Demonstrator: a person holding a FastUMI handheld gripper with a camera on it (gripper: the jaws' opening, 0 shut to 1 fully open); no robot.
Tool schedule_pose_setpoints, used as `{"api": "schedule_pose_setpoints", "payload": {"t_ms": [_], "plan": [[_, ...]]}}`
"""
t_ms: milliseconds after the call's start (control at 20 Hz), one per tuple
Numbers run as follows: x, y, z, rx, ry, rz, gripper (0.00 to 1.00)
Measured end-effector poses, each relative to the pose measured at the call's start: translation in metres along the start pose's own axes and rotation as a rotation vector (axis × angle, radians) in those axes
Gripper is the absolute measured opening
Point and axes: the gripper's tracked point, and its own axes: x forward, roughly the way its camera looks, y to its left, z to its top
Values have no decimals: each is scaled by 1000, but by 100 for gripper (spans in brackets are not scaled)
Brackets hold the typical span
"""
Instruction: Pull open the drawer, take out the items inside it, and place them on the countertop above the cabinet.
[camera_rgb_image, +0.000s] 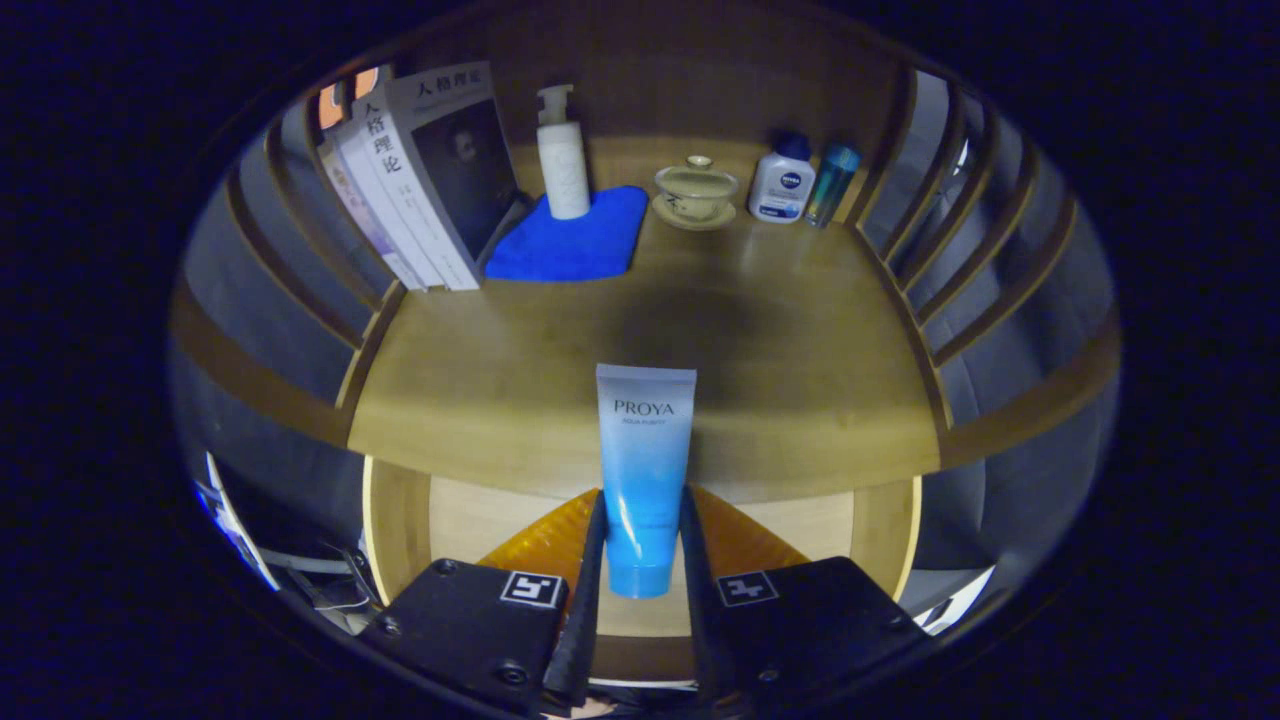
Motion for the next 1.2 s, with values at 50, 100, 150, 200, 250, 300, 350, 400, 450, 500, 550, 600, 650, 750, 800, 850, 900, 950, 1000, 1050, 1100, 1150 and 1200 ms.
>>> {"api": "schedule_pose_setpoints", "payload": {"t_ms": [50, 100, 150, 200, 250, 300, 350, 400, 450, 500, 550, 600, 650, 750, 800, 850, 900, 950, 1000, 1050, 1100, 1150, 1200], "plan": [[3, 2, 6, -1, 5, 1, 43], [7, 2, 11, -6, 11, -4, 43], [11, 1, 17, -6, 15, -11, 43], [15, 0, 20, -3, 25, -15, 43], [21, 1, 23, 8, 35, -15, 43], [26, 0, 26, 18, 50, -17, 43], [29, -2, 25, 24, 60, -23, 43], [33, -6, 26, 33, 69, -36, 43], [39, -6, 27, 37, 74, -38, 43], [42, -7, 26, 40, 81, -33, 43], [45, -9, 26, 44, 86, -34, 43], [46, -10, 27, 46, 90, -34, 42], [49, -10, 27, 48, 89, -32, 43], [48, -13, 28, 52, 87, -35, 44], [51, -13, 29, 54, 79, -39, 45], [50, -14, 30, 56, 72, -42, 46], [49, -13, 34, 53, 58, -41, 47], [48, -13, 33, 52, 53, -44, 49], [47, -13, 33, 52, 47, -44, 51], [46, -12, 34, 50, 42, -45, 54], [45, -14, 33, 55, 41, -52, 56], [42, -14, 32, 56, 34, -54, 66], [40, -12, 32, 57, 26, -49, 68]]}}
